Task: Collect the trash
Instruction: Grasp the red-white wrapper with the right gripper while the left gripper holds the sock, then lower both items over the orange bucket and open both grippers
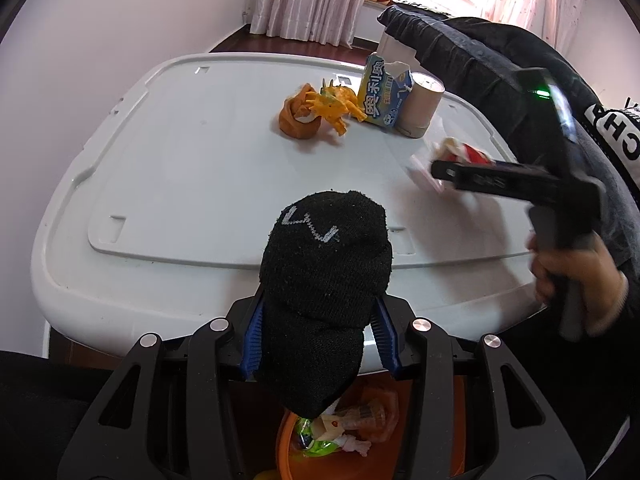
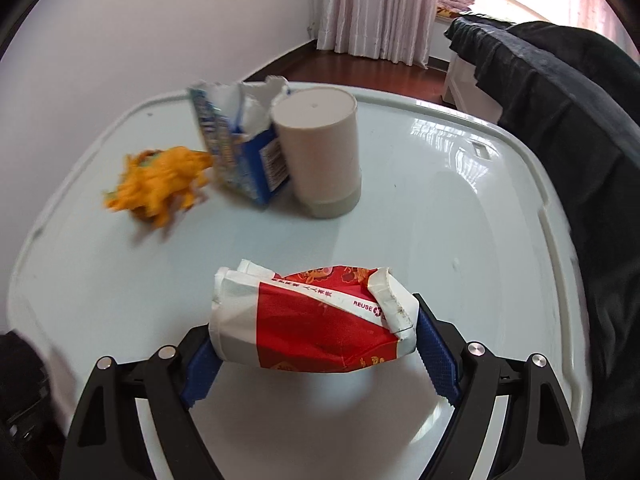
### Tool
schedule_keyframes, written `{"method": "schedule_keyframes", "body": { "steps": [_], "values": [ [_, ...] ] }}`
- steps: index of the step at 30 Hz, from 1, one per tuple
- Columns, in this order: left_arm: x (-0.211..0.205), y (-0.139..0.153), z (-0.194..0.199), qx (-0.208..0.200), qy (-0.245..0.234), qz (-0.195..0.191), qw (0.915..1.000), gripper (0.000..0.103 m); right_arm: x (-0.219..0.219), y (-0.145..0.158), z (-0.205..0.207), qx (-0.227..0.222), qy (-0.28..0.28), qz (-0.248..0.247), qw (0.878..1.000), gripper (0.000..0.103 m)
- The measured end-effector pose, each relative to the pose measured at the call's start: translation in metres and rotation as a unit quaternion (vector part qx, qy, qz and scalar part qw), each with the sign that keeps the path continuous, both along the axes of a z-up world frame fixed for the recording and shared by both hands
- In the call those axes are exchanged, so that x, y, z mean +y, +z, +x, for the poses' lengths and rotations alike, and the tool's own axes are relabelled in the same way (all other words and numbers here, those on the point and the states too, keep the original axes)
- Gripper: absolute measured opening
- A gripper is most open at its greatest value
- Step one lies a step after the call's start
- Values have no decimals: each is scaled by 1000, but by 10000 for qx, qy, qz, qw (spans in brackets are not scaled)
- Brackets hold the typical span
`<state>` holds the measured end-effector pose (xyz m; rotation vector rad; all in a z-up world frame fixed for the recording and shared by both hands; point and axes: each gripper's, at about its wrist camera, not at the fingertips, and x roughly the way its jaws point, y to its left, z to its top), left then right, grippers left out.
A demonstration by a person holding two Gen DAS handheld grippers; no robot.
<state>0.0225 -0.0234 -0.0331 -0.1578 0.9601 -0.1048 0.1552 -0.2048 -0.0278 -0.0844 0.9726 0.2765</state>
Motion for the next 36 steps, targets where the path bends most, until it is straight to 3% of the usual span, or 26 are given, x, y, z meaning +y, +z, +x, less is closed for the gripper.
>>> {"method": "schedule_keyframes", "body": {
  "steps": [8, 17, 29, 36],
  "values": [
    [-5, 1, -6, -144, -36, 228, 9996, 44, -5, 23, -77, -93, -17, 325, 9994, 83],
    [-22, 5, -25, -147, -299, 415, 9986, 44, -16, 27, -139, -1, -140, 590, 9982, 83],
    [-30, 12, -85, 390, -827, 409, 9950, 44, -23, 36, -212, 216, 36, 871, 9960, 83],
    [-30, 4, -99, 822, -902, 381, 9918, 44, -23, 29, -232, 443, 128, 908, 9948, 83]
  ]
}}
